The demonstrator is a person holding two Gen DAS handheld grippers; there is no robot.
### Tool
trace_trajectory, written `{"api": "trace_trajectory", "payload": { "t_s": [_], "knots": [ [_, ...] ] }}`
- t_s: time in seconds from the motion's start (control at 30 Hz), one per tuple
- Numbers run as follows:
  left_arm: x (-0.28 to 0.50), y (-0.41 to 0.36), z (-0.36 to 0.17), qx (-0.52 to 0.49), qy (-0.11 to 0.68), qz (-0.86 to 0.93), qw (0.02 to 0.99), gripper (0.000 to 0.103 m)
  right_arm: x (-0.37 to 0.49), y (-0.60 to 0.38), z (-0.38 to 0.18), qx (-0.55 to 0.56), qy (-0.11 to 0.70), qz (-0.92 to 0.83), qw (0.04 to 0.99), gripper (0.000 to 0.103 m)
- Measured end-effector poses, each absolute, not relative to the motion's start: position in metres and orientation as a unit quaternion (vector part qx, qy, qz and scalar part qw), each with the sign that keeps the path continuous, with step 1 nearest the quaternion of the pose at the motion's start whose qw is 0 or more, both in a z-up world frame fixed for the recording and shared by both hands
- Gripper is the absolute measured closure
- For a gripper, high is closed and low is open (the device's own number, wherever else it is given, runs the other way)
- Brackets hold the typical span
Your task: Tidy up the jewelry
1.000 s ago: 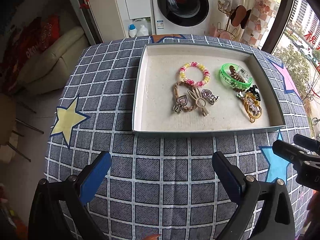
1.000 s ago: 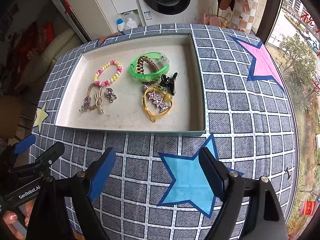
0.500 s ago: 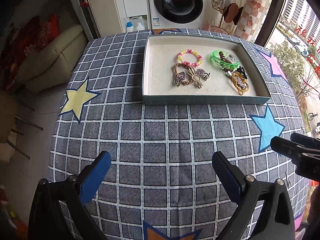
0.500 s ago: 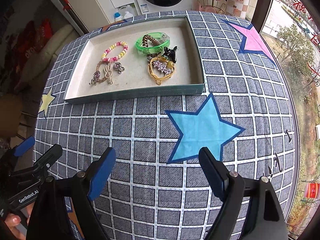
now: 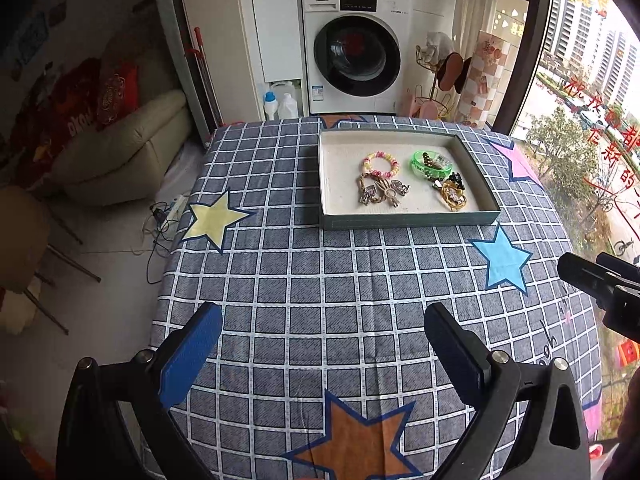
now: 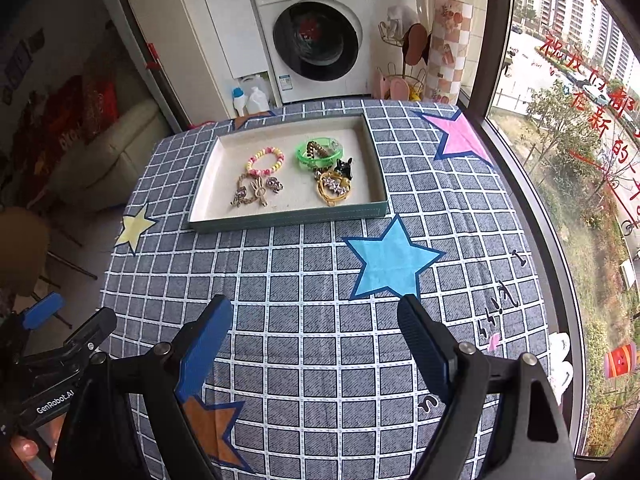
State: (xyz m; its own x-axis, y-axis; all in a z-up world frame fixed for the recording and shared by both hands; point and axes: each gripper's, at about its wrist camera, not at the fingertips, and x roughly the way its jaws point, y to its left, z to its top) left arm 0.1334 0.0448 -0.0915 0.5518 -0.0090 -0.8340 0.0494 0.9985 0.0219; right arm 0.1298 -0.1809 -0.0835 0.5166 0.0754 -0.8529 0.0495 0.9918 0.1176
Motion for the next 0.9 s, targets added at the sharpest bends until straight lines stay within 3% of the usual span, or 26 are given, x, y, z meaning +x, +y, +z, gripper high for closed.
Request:
{"api": "trace_trajectory", "payload": {
  "t_s": [0.4,0.9],
  "knots": [
    [0.093,0.044,-0.034,0.009,0.407,-0.001,0.914,0.0,0.082,-0.18,-0.02,0.031,0.409,-0.01,0.912,0.016],
    [0.078,0.041,-0.016,0.003,0.384,0.017,0.923,0.0,0.065,-0.181,0.005,0.022,0.371,-0.004,0.928,0.016]
  ]
}}
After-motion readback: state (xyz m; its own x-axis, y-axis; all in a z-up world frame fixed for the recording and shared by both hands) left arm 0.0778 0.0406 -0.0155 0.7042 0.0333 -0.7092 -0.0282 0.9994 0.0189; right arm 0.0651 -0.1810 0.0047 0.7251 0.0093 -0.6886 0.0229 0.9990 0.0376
